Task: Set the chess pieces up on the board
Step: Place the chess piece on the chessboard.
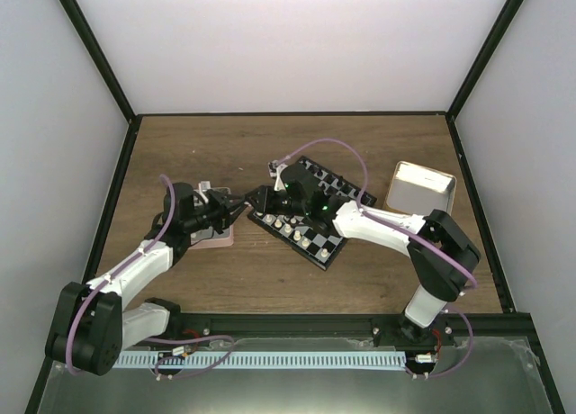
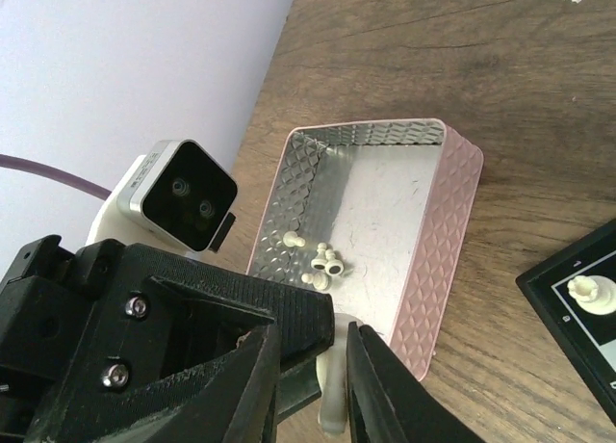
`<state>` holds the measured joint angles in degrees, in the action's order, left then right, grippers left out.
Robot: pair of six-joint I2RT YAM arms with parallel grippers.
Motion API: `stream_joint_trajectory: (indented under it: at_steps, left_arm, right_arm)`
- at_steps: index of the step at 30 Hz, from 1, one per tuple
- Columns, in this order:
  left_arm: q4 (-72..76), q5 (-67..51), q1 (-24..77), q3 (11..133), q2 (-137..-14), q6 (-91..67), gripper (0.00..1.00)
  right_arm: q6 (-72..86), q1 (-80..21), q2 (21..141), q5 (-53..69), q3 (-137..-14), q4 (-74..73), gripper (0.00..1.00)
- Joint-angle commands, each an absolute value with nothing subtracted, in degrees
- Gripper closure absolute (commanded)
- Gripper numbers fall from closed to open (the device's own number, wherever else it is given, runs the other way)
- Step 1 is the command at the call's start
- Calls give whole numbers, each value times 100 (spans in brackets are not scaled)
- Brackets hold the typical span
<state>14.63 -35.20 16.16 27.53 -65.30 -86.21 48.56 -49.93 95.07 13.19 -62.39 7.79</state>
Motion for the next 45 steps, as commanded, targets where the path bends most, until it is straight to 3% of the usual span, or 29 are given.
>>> stream_joint_trajectory:
  at_steps: [1, 6, 10, 17, 25, 30, 32, 38, 45]
  left_arm:
    - [1683, -3590, 1635, 2682, -6469, -8701, 83]
    - [1706, -3594, 1635, 2664, -6469, -8718, 83]
    - [1723, -3596, 1635, 2663, -6469, -8721, 83]
    - [1744, -3574, 1635, 2620, -6514, -8719, 83]
    - [1778, -3582, 1635, 2612, -6557, -8727, 83]
    - [1786, -3587, 1634, 2610, -6560, -8712, 82]
    - [1778, -3582, 1635, 2619, -6572, -8668, 78]
    - [1138, -3369, 1627, 2884, -6693, -7819, 43]
    - [-279, -2632, 1593, 3652, -6874, -5883, 37]
  right_arm:
    - [4821, -4967, 9558, 1295, -6390, 714, 79]
    - [4825, -4970, 9519, 1251, -6318, 675, 71]
    - [4858, -4974, 9486, 1284, -6208, 660, 71]
    - [4911, -4973, 9393, 1301, -5992, 730, 81]
    - [4882, -4968, 9445, 1339, -6025, 742, 82]
    - [4877, -4972, 9435, 1437, -6056, 827, 99]
    - [4878, -4966, 9400, 1381, -6048, 811, 99]
    - [4642, -4831, 9088, 1287, -5961, 17, 99]
    - [3746, -4443, 8031, 620, -5709, -2325, 99]
